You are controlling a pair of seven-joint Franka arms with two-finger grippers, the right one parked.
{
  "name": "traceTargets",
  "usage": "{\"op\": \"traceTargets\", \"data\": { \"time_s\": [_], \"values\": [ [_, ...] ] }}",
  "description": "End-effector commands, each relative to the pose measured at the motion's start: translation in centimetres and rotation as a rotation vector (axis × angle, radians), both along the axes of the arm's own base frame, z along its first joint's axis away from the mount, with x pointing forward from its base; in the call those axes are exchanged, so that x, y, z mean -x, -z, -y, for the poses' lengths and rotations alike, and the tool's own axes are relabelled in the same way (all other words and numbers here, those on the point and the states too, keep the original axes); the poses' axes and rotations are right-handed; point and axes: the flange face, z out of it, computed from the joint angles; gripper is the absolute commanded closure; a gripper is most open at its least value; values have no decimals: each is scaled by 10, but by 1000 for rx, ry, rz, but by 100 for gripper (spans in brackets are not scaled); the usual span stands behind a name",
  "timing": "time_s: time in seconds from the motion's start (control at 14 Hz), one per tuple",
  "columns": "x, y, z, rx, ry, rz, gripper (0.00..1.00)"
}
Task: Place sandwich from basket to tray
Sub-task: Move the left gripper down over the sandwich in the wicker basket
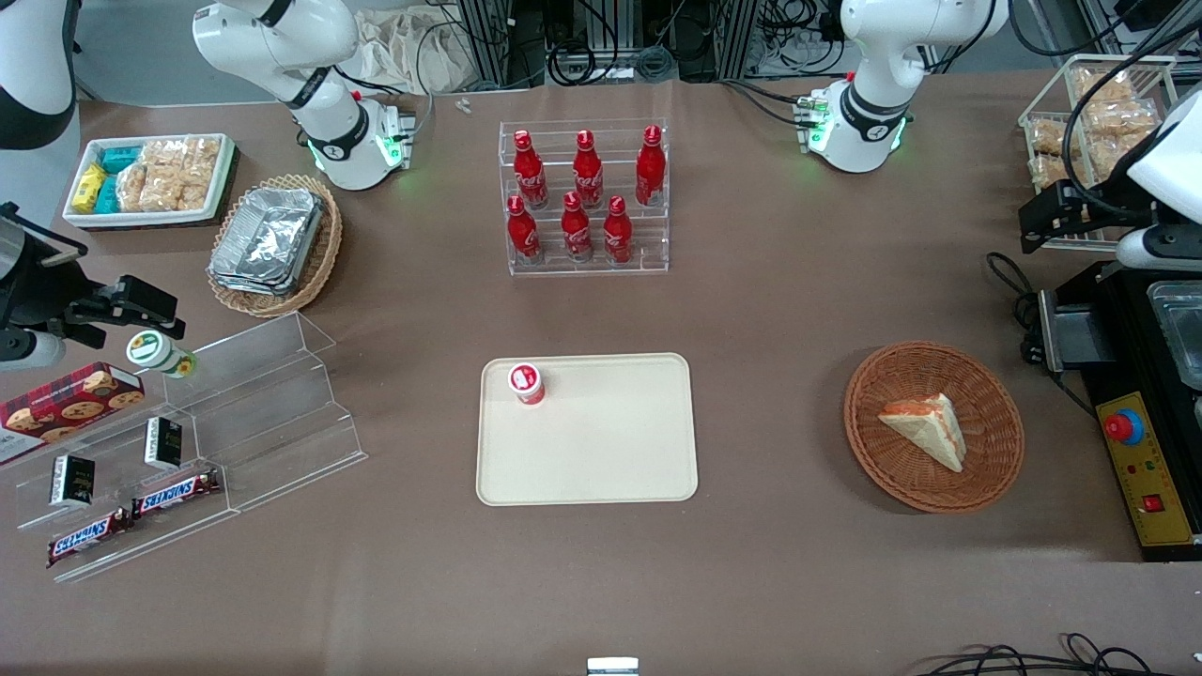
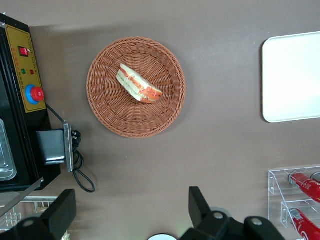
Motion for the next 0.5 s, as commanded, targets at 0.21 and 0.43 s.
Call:
{"op": "traceTargets", "data": {
  "time_s": [0.21,0.43],
  "values": [
    [-10,21,-2,-11,-259,-22,0],
    [-33,54,-8,-27,-546,-43,0]
  ]
}}
